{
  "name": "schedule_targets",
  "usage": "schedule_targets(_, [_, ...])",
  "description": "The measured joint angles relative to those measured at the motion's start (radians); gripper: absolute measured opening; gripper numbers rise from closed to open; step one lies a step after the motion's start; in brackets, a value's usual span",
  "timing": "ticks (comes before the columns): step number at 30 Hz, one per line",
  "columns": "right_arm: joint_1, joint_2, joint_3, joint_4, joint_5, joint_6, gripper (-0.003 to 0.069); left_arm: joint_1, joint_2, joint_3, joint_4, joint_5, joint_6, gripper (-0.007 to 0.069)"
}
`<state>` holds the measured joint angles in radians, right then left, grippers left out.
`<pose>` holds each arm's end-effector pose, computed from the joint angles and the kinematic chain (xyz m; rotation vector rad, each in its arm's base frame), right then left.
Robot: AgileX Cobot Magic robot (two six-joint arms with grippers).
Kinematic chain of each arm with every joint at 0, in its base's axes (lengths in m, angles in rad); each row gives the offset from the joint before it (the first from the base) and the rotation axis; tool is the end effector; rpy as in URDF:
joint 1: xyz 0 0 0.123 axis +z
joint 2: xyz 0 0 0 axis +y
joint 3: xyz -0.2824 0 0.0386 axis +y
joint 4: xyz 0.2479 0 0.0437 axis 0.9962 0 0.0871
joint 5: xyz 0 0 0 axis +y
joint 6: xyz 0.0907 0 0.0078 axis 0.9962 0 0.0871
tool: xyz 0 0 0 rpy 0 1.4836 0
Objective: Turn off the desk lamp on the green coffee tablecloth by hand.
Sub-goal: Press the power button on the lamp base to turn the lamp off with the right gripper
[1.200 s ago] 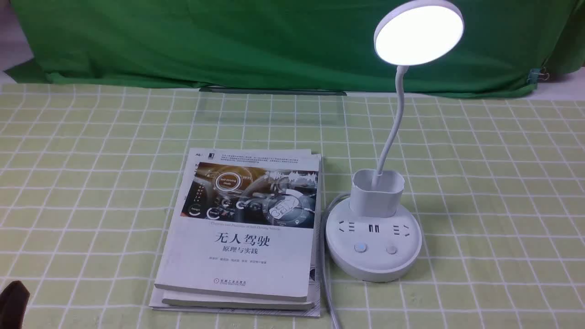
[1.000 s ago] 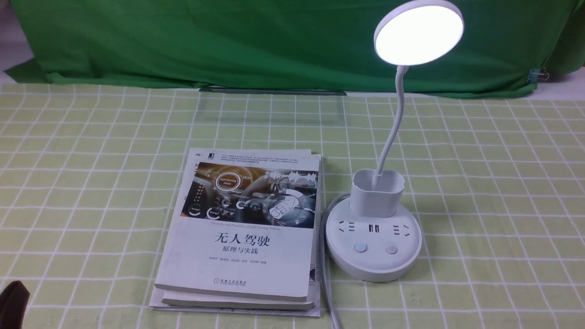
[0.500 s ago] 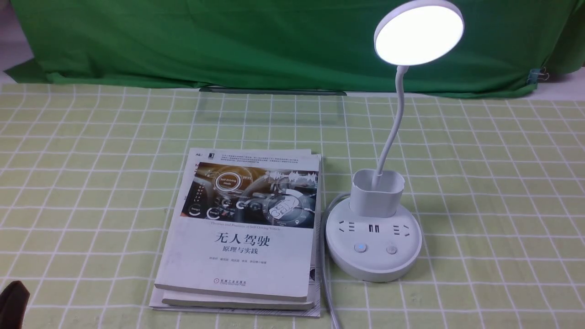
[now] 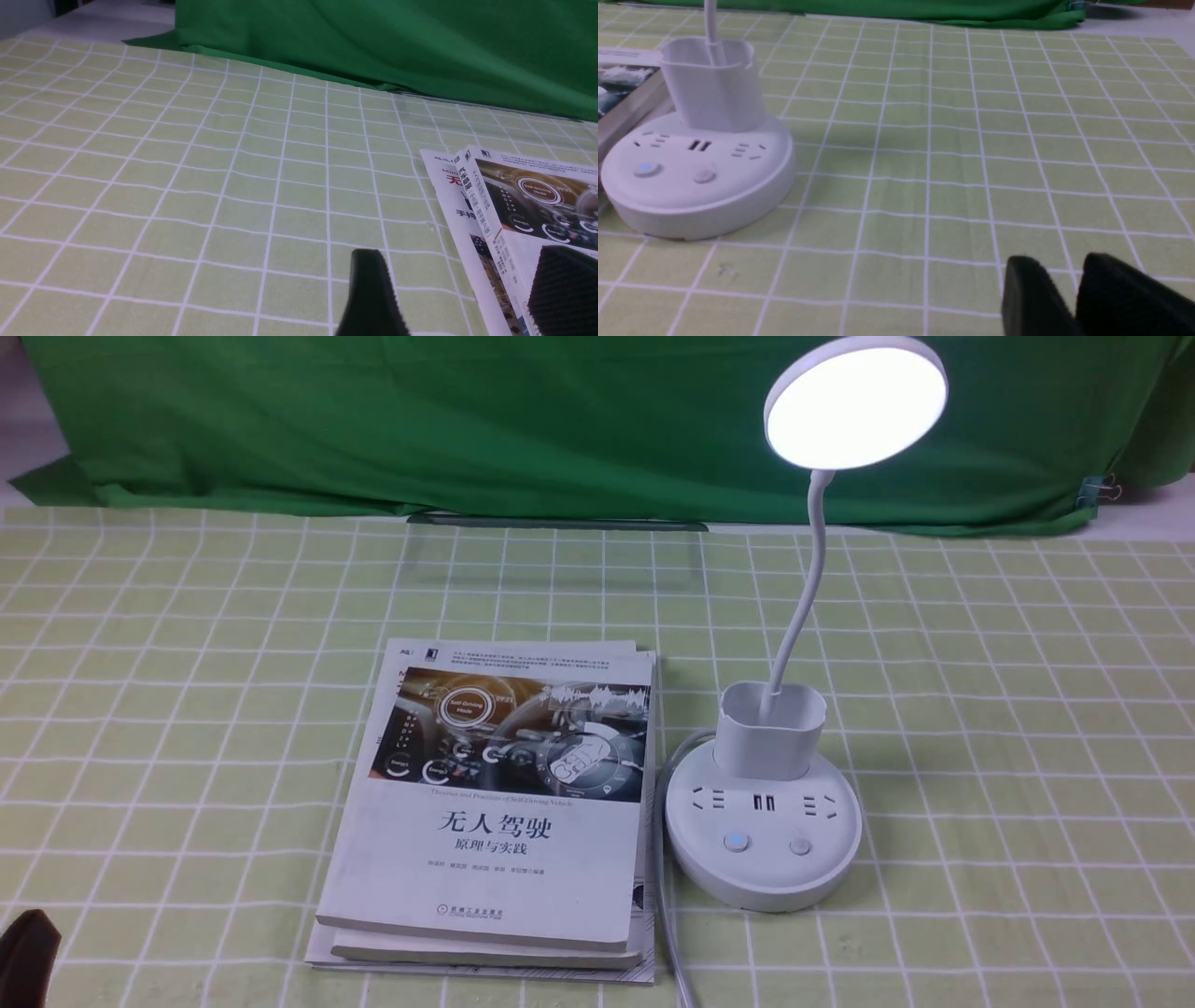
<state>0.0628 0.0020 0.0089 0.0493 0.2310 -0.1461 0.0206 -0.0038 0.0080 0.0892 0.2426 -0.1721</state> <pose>0.0558 0.0045 0.1890 -0.1470 1.7190 -0.0164 0.0553 0.0031 0.1887 -0.1075 1.7262 -0.0293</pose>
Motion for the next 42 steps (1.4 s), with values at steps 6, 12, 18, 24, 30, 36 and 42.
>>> schedule_targets(6, [0.000, 0.000, 0.000, 0.079, -0.088, 0.216, 0.0241, 0.000, 0.000, 0.000, 0.000, 0.000, 0.000, 0.0410])
schedule_targets(12, [0.000, 0.000, 0.000, 0.097, -0.197, 0.486, 0.0239, 0.000, 0.000, 0.000, 0.000, 0.000, 0.000, 0.0410])
schedule_targets(18, [0.000, 0.000, 0.000, 0.098, -0.245, 0.532, 0.0213, 0.000, 0.000, 0.000, 0.000, 0.000, 0.000, 0.0410])
schedule_targets(24, [0.047, 0.087, -0.146, 0.099, -0.074, 0.441, 0.0048, 0.000, 0.000, 0.000, 0.000, 0.000, 0.000, 0.0410])
schedule_targets(30, [0.124, 0.417, -0.496, 0.097, 0.302, 0.201, 0.0043, 0.000, 0.000, 0.000, 0.000, 0.000, 0.000, 0.0410])
schedule_targets(36, [0.136, 0.786, -0.703, 0.091, 0.572, 0.103, 0.0043, 0.000, 0.000, 0.000, 0.000, 0.000, 0.000, 0.0410])
schedule_targets(42, [0.221, 1.138, -0.827, 0.091, 0.595, 0.076, 0.0043, 0.000, 0.000, 0.000, 0.000, 0.000, 0.000, 0.0410])
